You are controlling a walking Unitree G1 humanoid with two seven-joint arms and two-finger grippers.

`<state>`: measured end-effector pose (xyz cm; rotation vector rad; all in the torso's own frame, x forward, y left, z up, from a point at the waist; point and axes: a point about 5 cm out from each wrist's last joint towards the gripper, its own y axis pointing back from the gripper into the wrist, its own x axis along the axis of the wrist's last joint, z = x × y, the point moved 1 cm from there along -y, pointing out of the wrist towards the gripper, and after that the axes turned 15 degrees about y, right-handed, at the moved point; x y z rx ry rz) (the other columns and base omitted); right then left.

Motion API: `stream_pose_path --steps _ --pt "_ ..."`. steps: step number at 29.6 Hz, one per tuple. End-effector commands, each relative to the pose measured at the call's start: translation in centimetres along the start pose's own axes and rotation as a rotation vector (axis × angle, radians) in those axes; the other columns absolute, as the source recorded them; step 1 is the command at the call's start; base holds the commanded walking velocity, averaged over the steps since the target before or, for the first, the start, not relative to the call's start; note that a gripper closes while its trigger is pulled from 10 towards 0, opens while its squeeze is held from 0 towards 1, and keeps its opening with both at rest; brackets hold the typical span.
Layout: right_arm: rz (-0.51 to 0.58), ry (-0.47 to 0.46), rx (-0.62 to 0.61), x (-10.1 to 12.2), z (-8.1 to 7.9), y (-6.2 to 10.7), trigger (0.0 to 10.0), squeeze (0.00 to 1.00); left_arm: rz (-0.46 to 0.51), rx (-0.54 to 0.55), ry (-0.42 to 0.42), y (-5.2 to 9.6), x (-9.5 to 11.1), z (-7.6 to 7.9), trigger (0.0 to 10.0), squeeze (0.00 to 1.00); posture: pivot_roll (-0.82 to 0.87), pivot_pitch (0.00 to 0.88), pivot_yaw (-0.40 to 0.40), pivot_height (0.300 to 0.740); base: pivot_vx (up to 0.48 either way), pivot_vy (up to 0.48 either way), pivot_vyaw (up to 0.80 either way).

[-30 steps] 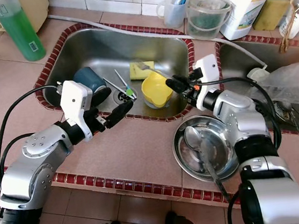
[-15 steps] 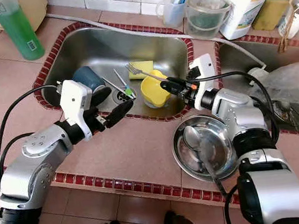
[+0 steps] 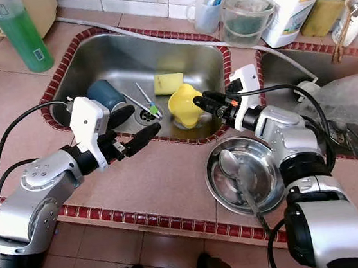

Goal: Kitchen organization

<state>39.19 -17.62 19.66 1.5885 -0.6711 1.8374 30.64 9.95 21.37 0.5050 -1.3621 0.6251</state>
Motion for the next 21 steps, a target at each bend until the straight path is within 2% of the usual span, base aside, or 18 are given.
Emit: stream_pose_path --steps 1,6,16,19,21 --pt "0.02 0.03 -0.042 0.7 0.7 0.1 10.0 1.0 -0.009 -0.026 -0.015 0.0 -0.1 0.5 10.0 0.0 0.17 0.231 -0.091 0.74 0.0 0.0 0.0" --pt "0.046 0.034 -0.073 1.2 1.1 0.1 10.0 1.0 -0.001 0.0 -0.032 0.1 0.4 -0.2 10.0 0.0 0.18 0.227 -0.094 0.74 0.0 0.0 0.0" --pt "0.237 0.066 -0.139 4.1 1.2 -0.4 10.0 1.0 0.057 0.117 -0.099 0.2 1.4 -2.1 10.0 0.0 0.19 0.166 -0.088 0.74 0.0 0.0 0.0" --pt "0.274 0.079 -0.182 4.6 1.1 -0.3 10.0 1.0 0.084 0.148 -0.1 0.1 1.5 -2.5 10.0 0.0 0.19 0.144 -0.082 0.74 0.0 0.0 0.0" --pt "0.284 0.121 -0.241 4.5 1.0 0.1 10.0 1.0 0.109 0.179 -0.098 -0.2 1.3 -2.7 10.0 0.0 0.18 0.127 -0.077 0.74 0.0 0.0 0.0"
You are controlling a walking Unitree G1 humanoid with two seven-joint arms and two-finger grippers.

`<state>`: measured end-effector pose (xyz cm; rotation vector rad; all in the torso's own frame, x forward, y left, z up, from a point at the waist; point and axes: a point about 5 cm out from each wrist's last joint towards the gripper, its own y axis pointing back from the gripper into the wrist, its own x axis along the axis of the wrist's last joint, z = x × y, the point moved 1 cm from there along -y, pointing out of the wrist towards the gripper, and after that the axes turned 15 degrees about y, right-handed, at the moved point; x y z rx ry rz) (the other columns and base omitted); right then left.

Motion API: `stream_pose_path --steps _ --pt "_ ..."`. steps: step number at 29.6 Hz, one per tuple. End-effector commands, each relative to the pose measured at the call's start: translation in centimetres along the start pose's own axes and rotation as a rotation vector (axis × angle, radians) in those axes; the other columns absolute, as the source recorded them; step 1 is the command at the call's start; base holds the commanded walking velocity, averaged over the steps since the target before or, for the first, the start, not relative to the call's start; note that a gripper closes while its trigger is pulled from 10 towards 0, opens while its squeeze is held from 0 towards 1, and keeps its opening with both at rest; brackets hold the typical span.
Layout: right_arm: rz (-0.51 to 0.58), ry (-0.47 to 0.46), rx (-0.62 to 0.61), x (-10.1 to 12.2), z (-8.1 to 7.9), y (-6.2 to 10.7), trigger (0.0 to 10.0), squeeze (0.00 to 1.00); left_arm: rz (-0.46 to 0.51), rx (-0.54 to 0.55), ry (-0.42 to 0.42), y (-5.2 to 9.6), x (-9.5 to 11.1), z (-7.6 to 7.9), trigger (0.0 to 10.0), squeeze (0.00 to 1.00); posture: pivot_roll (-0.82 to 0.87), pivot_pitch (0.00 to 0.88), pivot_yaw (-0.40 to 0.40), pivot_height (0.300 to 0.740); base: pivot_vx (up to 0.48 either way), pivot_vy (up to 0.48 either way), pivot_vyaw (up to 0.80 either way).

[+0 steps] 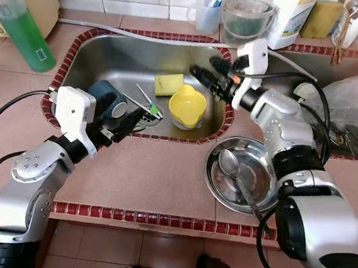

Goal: Kitchen organization

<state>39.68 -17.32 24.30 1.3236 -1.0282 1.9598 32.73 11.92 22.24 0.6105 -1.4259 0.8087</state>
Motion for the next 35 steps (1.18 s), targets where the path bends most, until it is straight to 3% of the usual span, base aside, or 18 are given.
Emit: stream_pose_path --steps 1,3,8,16,17,18,23,35 --pt "0.013 0.036 -0.055 -0.1 0.3 0.7 10.0 1.0 0.017 0.018 -0.009 -0.3 -0.1 0.1 10.0 0.0 0.18 0.116 -0.074 0.74 0.0 0.0 0.0" --pt "0.019 0.086 -0.129 -0.2 0.1 1.2 10.0 1.0 0.048 0.041 -0.043 -0.3 -0.3 0.1 10.0 0.0 0.17 0.107 -0.073 0.74 0.0 0.0 0.0" --pt "0.039 0.106 -0.259 -0.9 -1.6 2.5 10.0 1.0 0.075 0.096 -0.033 -0.4 -1.2 0.0 10.0 0.0 0.16 0.074 -0.062 0.74 0.0 0.0 0.0" --pt "0.024 0.27 -0.384 -0.9 -4.0 4.7 10.0 1.0 0.118 0.198 0.09 0.2 -2.9 -1.0 10.0 0.0 0.13 0.04 -0.046 0.74 0.0 0.0 0.0" --pt "0.025 0.266 -0.388 -0.9 -4.1 4.8 10.0 0.74 0.122 0.2 0.091 0.2 -2.9 -1.1 10.0 0.0 0.12 0.033 -0.043 0.74 0.0 0.0 0.0" --pt "0.024 0.255 -0.401 -1.0 -4.2 4.9 10.0 0.0 0.126 0.199 0.084 0.2 -2.8 -1.1 10.0 0.0 0.12 0.033 -0.043 0.74 0.0 0.0 0.0" --pt "0.001 0.218 -0.432 -1.6 -5.3 5.3 10.0 0.0 0.143 0.191 0.082 0.0 -2.7 -1.1 10.0 0.0 0.12 0.024 -0.034 0.74 0.0 -0.118 0.0" --pt "-0.02 0.22 -0.406 -2.0 -7.2 4.9 10.0 0.0 0.135 0.148 0.085 0.2 -2.9 -0.5 10.0 0.0 0.13 0.02 -0.028 0.74 0.0 -0.405 0.0"
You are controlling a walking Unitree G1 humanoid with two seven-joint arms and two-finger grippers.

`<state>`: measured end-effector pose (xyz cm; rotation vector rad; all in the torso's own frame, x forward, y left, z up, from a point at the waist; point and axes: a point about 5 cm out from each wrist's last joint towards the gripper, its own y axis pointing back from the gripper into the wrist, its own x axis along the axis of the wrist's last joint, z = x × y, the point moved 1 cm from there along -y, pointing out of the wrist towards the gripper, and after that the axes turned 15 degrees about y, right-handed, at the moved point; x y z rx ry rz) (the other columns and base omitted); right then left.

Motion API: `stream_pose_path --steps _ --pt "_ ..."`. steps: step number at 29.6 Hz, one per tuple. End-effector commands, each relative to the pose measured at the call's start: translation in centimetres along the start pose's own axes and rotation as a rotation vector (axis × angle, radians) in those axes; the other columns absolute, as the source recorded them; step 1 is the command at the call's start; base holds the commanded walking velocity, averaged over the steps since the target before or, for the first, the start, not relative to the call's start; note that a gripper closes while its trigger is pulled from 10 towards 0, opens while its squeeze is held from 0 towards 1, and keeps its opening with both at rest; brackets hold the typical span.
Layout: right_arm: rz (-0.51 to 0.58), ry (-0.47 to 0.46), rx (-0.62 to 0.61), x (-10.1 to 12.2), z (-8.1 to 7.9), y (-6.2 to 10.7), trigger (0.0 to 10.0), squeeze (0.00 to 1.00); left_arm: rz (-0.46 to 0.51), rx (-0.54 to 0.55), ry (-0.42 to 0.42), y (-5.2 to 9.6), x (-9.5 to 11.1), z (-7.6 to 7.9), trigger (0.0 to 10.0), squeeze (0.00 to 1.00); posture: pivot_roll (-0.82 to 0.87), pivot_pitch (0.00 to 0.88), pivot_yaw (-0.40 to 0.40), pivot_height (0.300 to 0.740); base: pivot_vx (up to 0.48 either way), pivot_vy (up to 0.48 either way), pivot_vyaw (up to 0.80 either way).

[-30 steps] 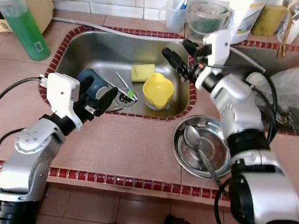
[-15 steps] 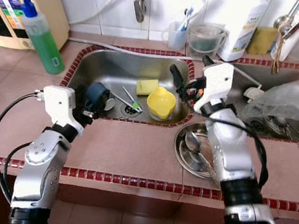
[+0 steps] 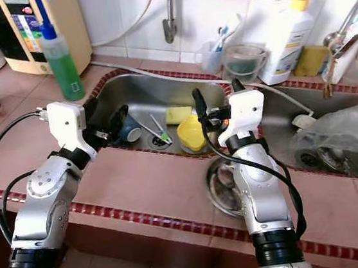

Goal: Kitchen organization

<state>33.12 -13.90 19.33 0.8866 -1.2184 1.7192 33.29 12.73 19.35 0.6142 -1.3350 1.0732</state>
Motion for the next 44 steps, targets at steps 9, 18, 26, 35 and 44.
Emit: stream_pose_path --steps 9,18,26,35,44 --pt "-0.008 0.011 0.004 0.1 0.0 0.4 10.0 0.0 -0.025 -0.056 0.006 0.3 -0.8 1.2 10.0 0.0 0.14 0.009 -0.032 0.74 0.0 -0.48 0.0" --pt "-0.011 0.015 0.035 0.0 -0.5 0.4 10.0 0.0 -0.025 -0.058 0.0 0.3 -0.7 1.1 10.0 0.0 0.14 0.0 -0.047 0.74 0.0 -0.48 0.0" --pt "-0.015 0.02 0.049 -0.1 -0.6 0.5 10.0 0.0 -0.027 -0.055 -0.002 0.4 -0.8 1.1 10.0 0.0 0.15 0.001 -0.056 0.74 0.0 -0.48 0.0" --pt "-0.023 0.026 0.065 -0.3 -0.9 0.8 10.0 0.0 -0.051 -0.05 0.005 0.6 -1.0 1.2 10.0 0.0 0.15 0.008 -0.058 0.74 0.0 -0.229 0.0" --pt "-0.04 0.033 0.072 -0.6 -0.9 1.3 10.0 0.0 -0.104 0.011 0.04 0.8 -1.7 0.2 10.0 1.0 0.15 0.026 -0.052 0.74 0.0 0.0 0.0"
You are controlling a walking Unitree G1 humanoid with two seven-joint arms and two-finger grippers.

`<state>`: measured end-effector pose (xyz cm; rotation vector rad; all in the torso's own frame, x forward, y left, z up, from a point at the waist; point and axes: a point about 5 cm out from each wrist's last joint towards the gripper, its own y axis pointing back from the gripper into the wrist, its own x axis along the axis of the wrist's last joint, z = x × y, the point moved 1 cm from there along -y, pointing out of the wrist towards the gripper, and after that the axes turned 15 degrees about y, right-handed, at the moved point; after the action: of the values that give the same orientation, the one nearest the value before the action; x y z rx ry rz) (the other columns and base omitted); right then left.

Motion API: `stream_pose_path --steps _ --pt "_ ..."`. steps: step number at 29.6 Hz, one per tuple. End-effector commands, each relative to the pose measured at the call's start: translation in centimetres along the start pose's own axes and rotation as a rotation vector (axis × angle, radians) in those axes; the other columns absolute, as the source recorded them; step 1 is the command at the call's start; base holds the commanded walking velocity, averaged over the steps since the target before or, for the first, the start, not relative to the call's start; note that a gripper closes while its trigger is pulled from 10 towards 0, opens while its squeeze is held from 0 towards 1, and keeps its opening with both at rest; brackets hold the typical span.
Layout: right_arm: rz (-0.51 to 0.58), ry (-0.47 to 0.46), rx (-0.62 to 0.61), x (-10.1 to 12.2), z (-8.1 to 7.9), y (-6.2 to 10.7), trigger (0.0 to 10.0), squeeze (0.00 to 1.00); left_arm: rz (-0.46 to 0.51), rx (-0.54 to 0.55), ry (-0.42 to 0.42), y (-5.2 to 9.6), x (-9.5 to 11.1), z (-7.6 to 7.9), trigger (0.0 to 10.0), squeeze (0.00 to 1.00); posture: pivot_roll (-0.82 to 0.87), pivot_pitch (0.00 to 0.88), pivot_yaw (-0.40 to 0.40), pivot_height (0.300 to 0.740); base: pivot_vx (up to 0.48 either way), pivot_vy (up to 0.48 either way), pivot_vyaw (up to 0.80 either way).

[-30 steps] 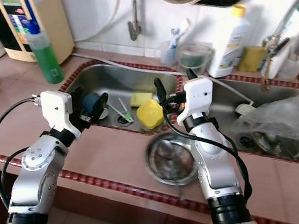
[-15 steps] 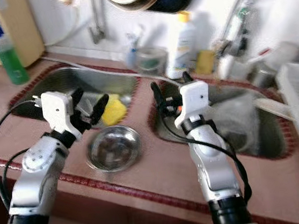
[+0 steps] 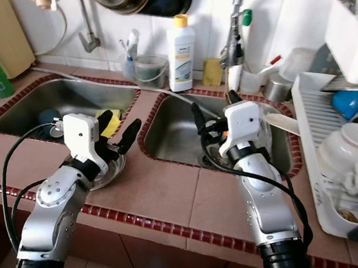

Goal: Kitchen organization

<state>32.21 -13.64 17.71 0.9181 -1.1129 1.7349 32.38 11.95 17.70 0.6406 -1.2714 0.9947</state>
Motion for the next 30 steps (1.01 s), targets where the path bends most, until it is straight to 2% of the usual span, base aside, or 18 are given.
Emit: stream_pose_path --steps 1,5,8,12,20,24,25,27,30 --pt "0.01 0.001 0.004 0.4 -0.1 0.0 10.0 0.0 -0.017 0.024 0.002 0.0 0.1 -0.7 10.0 1.0 0.14 0.03 -0.05 0.74 0.0 0.0 0.0" --pt "0.005 0.002 0.002 0.3 -0.1 0.1 10.0 0.0 -0.043 0.033 0.008 0.0 0.0 -0.9 10.0 1.0 0.14 0.037 -0.045 0.74 0.0 0.0 0.0" --pt "-0.005 0.013 -0.004 0.1 0.0 0.4 10.0 0.0 -0.122 0.074 -0.011 0.0 -0.6 -1.4 10.0 1.0 0.14 0.045 -0.04 0.74 0.0 0.0 0.0" --pt "-0.009 0.011 0.005 0.2 -0.1 0.7 10.0 0.0 -0.164 0.092 -0.012 0.1 -0.6 -1.5 10.0 1.0 0.14 0.052 -0.039 0.74 0.0 0.0 0.0" --pt "-0.014 -0.007 0.137 0.1 -1.8 2.4 10.0 0.0 -0.237 0.101 -0.014 0.9 -0.8 -1.9 10.0 1.0 0.15 0.071 -0.04 0.74 0.0 0.0 0.0" --pt "-0.034 -0.03 0.226 -0.1 -2.5 3.9 10.0 0.0 -0.286 0.084 -0.031 1.6 -0.5 -1.8 10.0 1.0 0.15 0.08 -0.044 0.74 0.0 0.0 0.0" --pt "-0.036 -0.042 0.248 0.0 -2.6 4.2 10.0 0.0 -0.313 0.071 -0.042 1.7 -0.5 -1.7 10.0 0.0 0.15 0.08 -0.044 0.74 0.0 0.0 0.0" --pt "-0.032 -0.047 0.286 0.2 -2.9 4.7 10.0 0.0 -0.342 0.056 -0.061 2.0 -0.6 -1.6 10.0 0.0 0.15 0.085 -0.045 0.74 0.0 0.0 0.0" --pt "-0.028 -0.065 0.336 0.5 -3.2 5.3 10.0 0.0 -0.368 0.065 -0.044 2.3 -0.6 -1.8 10.0 0.0 0.15 0.085 -0.045 0.74 0.0 0.0 0.0"
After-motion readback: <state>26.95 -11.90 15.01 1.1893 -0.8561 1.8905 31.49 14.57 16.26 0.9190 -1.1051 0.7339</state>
